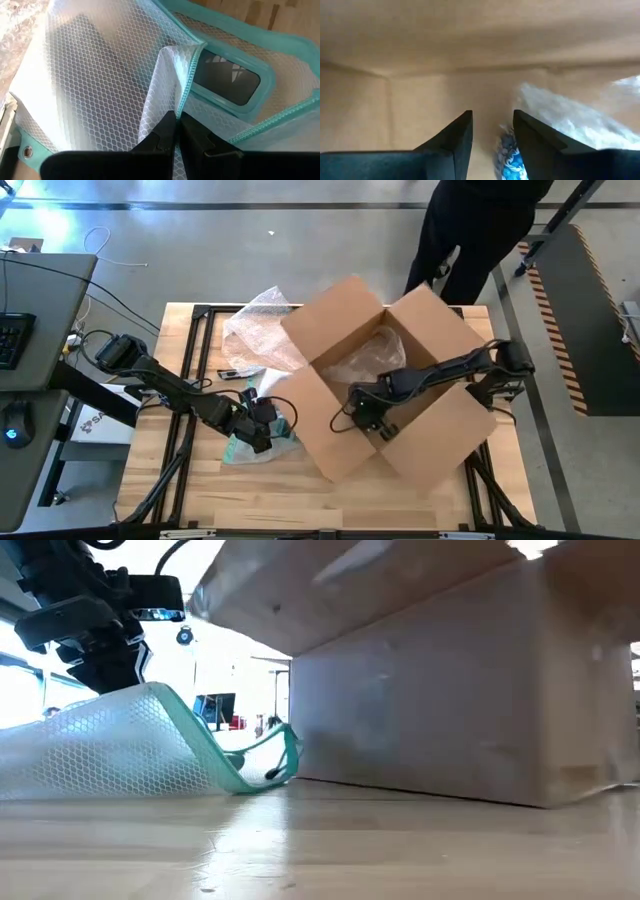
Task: Unpack boxes
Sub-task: Put the blue scented candle into the white zip bag
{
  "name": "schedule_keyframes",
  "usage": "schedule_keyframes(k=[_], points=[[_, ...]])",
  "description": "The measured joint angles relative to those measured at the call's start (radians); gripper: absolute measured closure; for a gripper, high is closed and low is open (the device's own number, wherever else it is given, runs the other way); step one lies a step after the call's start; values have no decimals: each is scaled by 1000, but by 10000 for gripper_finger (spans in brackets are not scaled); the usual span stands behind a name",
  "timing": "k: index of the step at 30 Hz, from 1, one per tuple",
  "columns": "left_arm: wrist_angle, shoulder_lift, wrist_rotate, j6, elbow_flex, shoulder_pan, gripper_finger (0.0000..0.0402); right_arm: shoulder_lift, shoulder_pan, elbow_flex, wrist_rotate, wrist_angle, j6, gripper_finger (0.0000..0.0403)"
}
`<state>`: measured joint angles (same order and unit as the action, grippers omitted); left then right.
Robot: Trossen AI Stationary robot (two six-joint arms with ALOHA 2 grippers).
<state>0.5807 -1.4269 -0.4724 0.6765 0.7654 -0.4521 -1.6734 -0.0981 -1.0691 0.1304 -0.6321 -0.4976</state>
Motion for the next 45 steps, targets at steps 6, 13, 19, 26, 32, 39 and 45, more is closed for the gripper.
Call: schedule_keyframes(k=[6,13,19,26,32,39,45], points=[[-1,0,0,1,0,0,402,28,45,-114,-19,-221,4,274],[-2,0,-10,0,0,0,402,32,172,-111,43,-276,63,235],[-2,0,-19,2,0,0,402,31,243,-97,141,-196,146,131],[-2,0,-31,22,0,0,402,31,191,44,100,27,339,80],[-8,0,-33,27,0,0,402,30,143,124,15,136,489,100],[-11,0,-33,29,0,0,402,36,126,184,-69,202,550,110],[-13,0,-33,29,0,0,402,34,108,193,-107,228,569,142]])
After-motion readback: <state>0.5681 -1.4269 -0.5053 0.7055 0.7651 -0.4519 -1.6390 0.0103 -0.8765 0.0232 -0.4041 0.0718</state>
